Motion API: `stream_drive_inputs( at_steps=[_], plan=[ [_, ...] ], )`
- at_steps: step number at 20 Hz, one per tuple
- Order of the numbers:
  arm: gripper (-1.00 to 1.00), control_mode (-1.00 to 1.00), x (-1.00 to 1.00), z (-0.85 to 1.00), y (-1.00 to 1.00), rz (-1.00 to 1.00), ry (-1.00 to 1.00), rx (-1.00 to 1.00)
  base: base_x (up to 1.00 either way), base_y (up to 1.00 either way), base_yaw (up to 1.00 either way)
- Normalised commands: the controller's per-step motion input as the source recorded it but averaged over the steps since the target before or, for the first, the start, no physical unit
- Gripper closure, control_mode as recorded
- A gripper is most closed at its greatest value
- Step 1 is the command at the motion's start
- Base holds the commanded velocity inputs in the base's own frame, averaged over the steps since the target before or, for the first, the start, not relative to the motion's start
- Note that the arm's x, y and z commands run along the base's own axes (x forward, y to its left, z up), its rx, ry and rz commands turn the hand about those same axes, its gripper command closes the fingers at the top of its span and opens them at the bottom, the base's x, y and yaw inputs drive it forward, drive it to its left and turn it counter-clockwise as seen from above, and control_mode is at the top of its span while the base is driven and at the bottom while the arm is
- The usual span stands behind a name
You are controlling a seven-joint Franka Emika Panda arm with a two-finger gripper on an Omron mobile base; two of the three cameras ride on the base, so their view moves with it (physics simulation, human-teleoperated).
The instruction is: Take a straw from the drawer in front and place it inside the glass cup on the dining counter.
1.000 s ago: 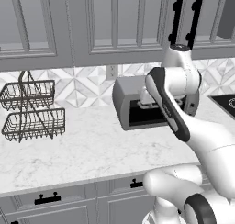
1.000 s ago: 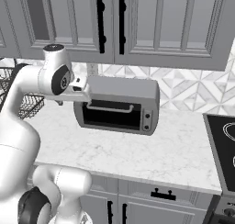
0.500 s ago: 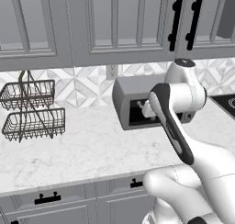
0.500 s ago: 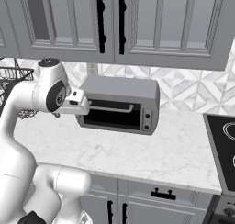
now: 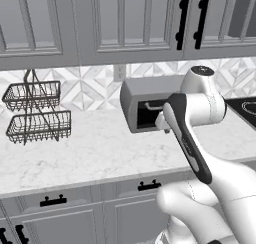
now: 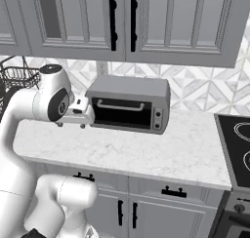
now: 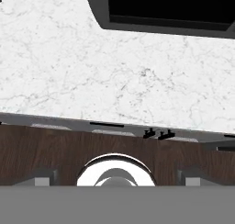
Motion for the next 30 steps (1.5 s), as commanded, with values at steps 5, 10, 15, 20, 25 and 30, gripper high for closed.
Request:
stream_drive_inputs(
  at_steps=[5, 10, 15, 20, 25, 30],
  plan=[
    [-1.0, 1.0, 0.0, 0.0, 0.0, 0.0, 0.0, 0.0, -0.42, -0.27, 0.01],
    [-1.0, 1.0, 0.0, 0.0, 0.0, 0.0, 0.0, 0.0, -0.33, -0.4, 0.04],
    [-1.0, 1.0, 0.0, 0.0, 0.0, 0.0, 0.0, 0.0, -0.29, -0.61, 0.09],
    [-1.0, 1.0, 0.0, 0.0, 0.0, 0.0, 0.0, 0.0, -0.18, -0.63, 0.12],
    [-1.0, 1.0, 0.0, 0.0, 0.0, 0.0, 0.0, 0.0, -0.12, -0.55, 0.2],
    [-1.0, 1.0, 0.0, 0.0, 0.0, 0.0, 0.0, 0.0, -0.19, -0.58, 0.29]
  ],
)
